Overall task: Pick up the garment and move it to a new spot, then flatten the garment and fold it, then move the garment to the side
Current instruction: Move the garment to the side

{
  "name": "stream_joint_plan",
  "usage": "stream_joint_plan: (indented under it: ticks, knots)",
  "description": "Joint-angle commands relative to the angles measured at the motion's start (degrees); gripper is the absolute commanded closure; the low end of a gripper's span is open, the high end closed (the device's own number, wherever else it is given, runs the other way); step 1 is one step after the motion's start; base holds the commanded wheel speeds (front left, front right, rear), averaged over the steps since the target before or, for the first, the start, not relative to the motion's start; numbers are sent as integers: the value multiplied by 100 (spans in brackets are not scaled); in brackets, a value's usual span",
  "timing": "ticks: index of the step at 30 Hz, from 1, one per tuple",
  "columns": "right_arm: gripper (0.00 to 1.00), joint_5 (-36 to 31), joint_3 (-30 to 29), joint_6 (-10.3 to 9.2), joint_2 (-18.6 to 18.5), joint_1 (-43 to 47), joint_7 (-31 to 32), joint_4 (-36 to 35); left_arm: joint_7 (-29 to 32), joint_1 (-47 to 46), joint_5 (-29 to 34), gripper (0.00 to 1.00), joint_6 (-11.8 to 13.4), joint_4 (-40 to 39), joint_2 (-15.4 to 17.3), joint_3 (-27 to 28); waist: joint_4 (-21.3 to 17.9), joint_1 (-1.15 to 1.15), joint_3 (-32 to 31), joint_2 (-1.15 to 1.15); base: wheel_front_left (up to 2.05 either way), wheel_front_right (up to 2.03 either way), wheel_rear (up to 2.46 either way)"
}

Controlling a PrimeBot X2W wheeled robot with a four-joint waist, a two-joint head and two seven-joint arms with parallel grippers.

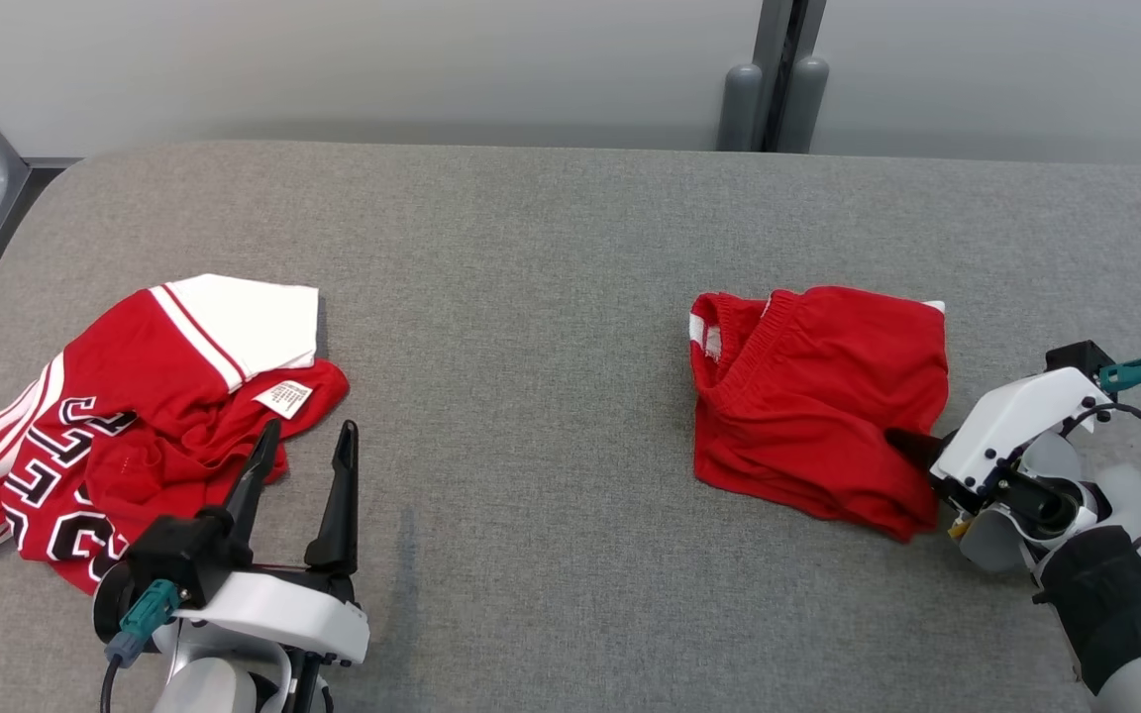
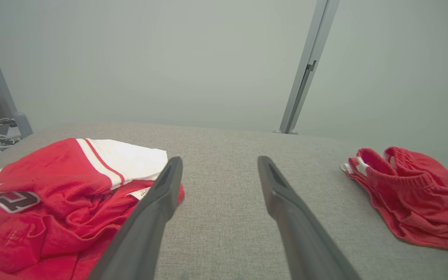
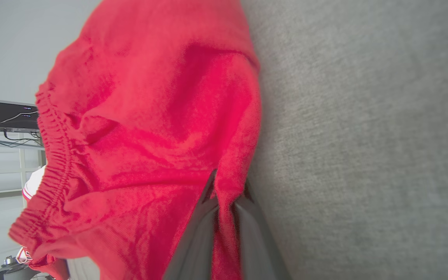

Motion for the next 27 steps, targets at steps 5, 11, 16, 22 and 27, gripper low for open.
stream_joint_plan:
  ticks: [5,11,16,22,27]
  knots:
    - [100,-15,98,3,-70,-58,-262,-258,-19,-52,41,0,-1,-42,34,7,-165,0,4,0,0,0,0]
    - [100,-91,269,3,-314,-215,-443,-572,-19,-176,98,0,-22,-160,32,-96,-462,0,110,0,0,0,0]
    - [100,-185,362,4,-471,-452,-550,-539,-19,-330,149,0,-56,-191,27,-305,-730,0,249,0,0,0,0]
    - [100,-228,479,4,-591,-706,-600,-559,-19,-601,170,0,-88,-166,20,-589,-998,0,466,0,0,0,0]
    - [100,-240,543,4,-749,-1054,-671,-588,-18,-888,237,0,-119,-259,20,-922,-1237,0,836,0,0,0,0]
